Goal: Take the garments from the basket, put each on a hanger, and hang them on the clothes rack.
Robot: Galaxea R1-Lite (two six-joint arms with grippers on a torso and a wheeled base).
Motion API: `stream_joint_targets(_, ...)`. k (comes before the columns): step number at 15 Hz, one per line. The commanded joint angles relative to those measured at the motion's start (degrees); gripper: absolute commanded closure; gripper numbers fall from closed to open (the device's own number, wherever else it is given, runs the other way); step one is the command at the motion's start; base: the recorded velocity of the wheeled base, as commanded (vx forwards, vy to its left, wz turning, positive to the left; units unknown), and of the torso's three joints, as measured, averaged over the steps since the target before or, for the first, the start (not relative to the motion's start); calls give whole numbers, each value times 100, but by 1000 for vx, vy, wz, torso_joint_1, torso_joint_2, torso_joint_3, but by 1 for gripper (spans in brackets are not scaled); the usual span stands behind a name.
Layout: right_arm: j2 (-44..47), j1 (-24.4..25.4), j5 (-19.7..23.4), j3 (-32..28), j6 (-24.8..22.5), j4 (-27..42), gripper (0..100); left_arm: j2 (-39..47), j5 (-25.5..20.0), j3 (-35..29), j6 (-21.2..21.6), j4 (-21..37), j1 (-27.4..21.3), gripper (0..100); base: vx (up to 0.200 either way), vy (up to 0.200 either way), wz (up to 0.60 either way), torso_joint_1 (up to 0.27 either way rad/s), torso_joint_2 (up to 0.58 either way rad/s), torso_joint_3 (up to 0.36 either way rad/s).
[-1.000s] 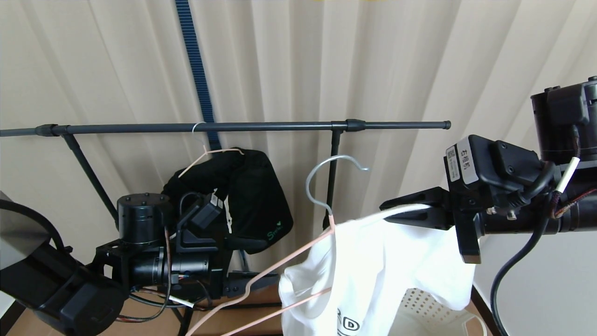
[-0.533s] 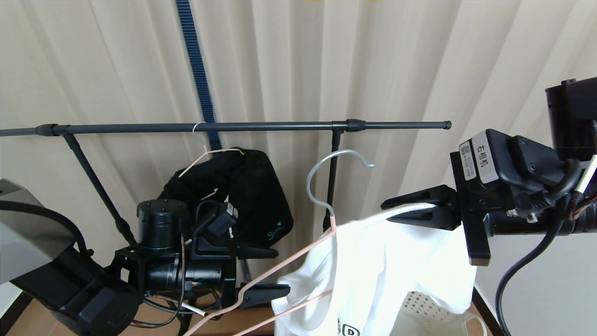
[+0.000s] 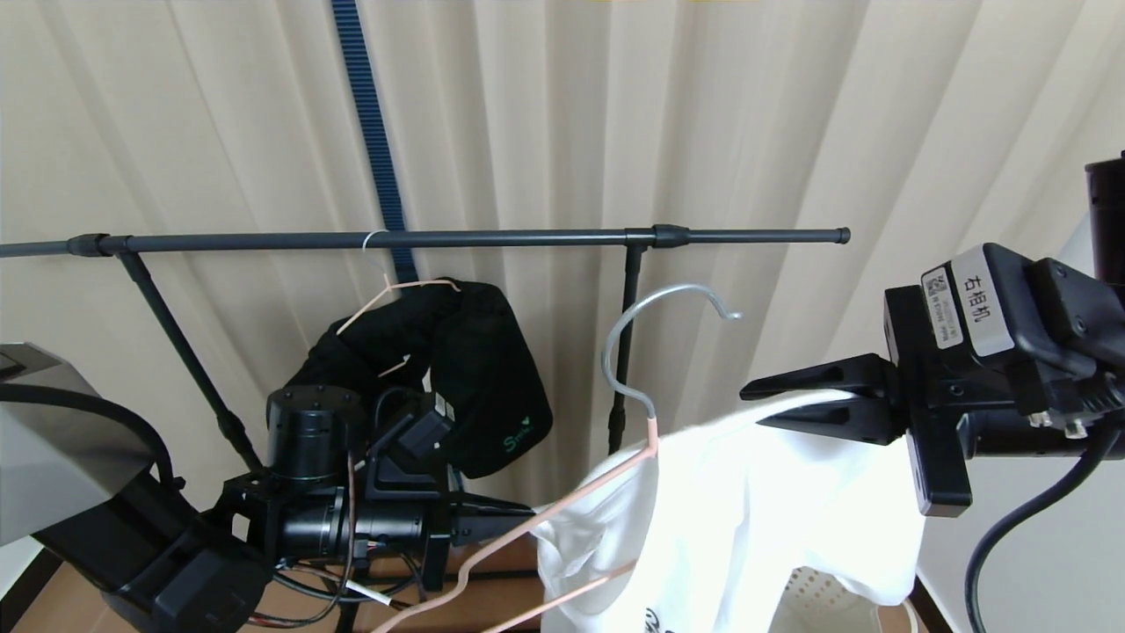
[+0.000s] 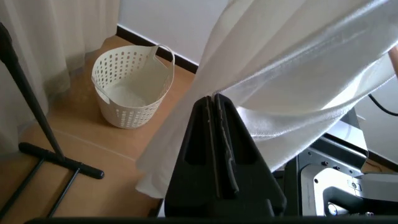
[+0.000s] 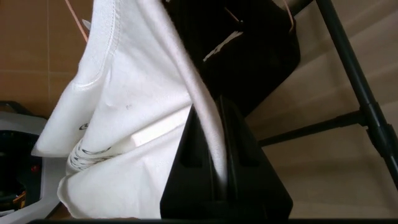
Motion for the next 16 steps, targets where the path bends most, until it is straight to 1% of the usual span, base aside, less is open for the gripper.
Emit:
stream_joint_targets(1, -94, -74, 1, 53, -2, -1, 100, -216, -5, 124, -22, -3, 72, 100, 0, 0, 0, 0, 0, 0)
stream_joint_targets(4, -77, -91, -26, 27, -11, -9, 100, -348, 4, 194, 4, -3, 81, 100, 0, 0, 0, 0, 0, 0)
stream_joint_targets(7, -59, -425, -43, 18, -11, -9, 100, -796, -5, 370, -4, -3, 520, 100, 0, 0, 0, 0, 0, 0)
stream_joint_targets(10, -41, -636, -61, 0, -11, -18, 100, -1121, -5, 484, -4, -3, 740, 100, 0, 0, 0, 0, 0, 0)
stream_joint_targets(11, -33, -706, -122, -9, -11, -80, 100, -1174, -5, 519, 4, -3, 775, 100, 0, 0, 0, 0, 0, 0)
stream_joint_targets(14, -41, -786, -553, 53, 33, -405, 100, -1279, -5, 598, 13, -3, 836, 100, 0, 0, 0, 0, 0, 0)
stream_joint_targets(16, -68, -821, -615, 44, 121, -414, 100, -1288, -5, 642, 75, -3, 845, 100, 0, 0, 0, 0, 0, 0)
